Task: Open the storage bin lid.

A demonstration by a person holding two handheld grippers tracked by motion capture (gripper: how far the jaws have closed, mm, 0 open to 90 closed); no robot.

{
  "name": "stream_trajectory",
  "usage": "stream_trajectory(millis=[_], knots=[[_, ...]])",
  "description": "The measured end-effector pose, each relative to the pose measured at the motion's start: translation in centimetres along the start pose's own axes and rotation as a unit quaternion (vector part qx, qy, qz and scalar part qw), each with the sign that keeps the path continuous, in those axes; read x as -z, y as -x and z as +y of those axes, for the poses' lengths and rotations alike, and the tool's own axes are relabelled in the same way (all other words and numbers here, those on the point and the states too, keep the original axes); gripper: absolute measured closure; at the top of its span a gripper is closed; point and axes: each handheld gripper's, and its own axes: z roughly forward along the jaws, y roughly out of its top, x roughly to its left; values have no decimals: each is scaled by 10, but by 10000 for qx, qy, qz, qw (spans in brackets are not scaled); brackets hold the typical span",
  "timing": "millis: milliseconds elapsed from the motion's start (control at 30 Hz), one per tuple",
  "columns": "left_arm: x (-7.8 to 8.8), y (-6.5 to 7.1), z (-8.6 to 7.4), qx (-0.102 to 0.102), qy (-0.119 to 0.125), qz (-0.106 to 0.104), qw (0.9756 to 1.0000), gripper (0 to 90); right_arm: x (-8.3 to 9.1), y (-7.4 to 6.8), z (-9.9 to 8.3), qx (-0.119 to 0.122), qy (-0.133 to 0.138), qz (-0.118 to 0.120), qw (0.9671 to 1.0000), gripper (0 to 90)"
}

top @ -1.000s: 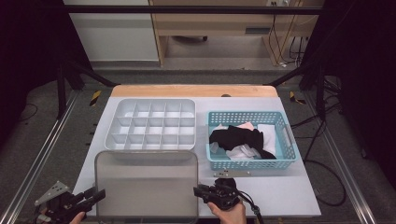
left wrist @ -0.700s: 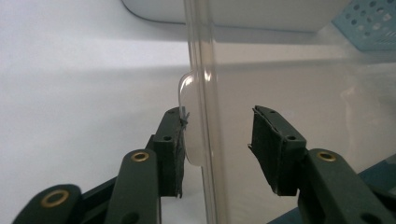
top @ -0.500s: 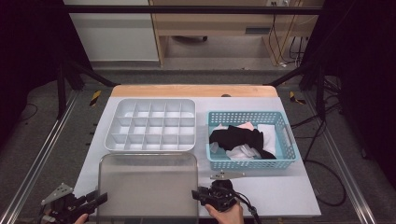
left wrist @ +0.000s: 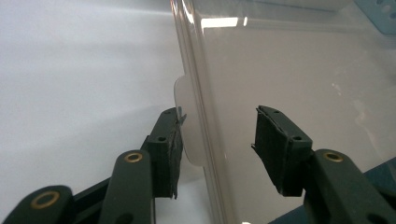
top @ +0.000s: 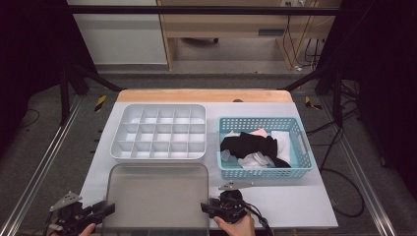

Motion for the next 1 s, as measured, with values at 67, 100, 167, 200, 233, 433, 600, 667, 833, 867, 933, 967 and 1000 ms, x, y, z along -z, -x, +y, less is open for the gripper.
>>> stream_trajectory(millis=[67, 100, 167, 200, 233, 433, 600, 667, 833, 867, 933, 967, 1000], knots=[[-1, 0, 0, 14, -27, 30, 10000, 502, -1, 0, 0, -9, -26, -17, 10000, 582], [-1, 1, 1, 11, -41, 48, 10000, 500, -1, 0, 0, 4, -33, -27, 10000, 576], [-3, 1, 1, 22, -74, 78, 9999, 496, -2, 0, 0, 10, -53, -64, 10000, 566], [-3, 1, 1, 13, -95, 101, 9999, 494, -3, 1, 0, 33, -53, -84, 9999, 561], [-3, 1, 2, 0, -101, 112, 9999, 492, -4, 1, 0, 27, -71, -129, 9999, 556], [-4, 2, 3, -4, -119, 132, 9998, 482, -4, 0, 1, 78, -40, -203, 9998, 547], [-6, 1, 5, -24, -133, 143, 9998, 477, -4, -1, 1, 72, -68, -216, 9997, 544], [-7, 1, 5, -71, -127, 170, 9997, 478, -4, -1, 1, 93, -47, -239, 9997, 544], [-8, 2, 6, -43, -118, 245, 9996, 479, -6, -1, 2, 153, -26, -288, 9995, 539], [-8, 3, 7, -52, -121, 263, 9996, 478, -6, -1, 2, 130, -33, -290, 9995, 534], [-8, 3, 7, -39, -106, 271, 9996, 477, -7, -2, 3, 154, -17, -316, 9994, 516], [-9, 3, 7, -45, -93, 282, 9996, 476, -7, -2, 3, 155, -27, -321, 9994, 511], [-9, 3, 7, -55, -81, 291, 9995, 475, -7, -2, 3, 158, -31, -318, 9994, 508]])
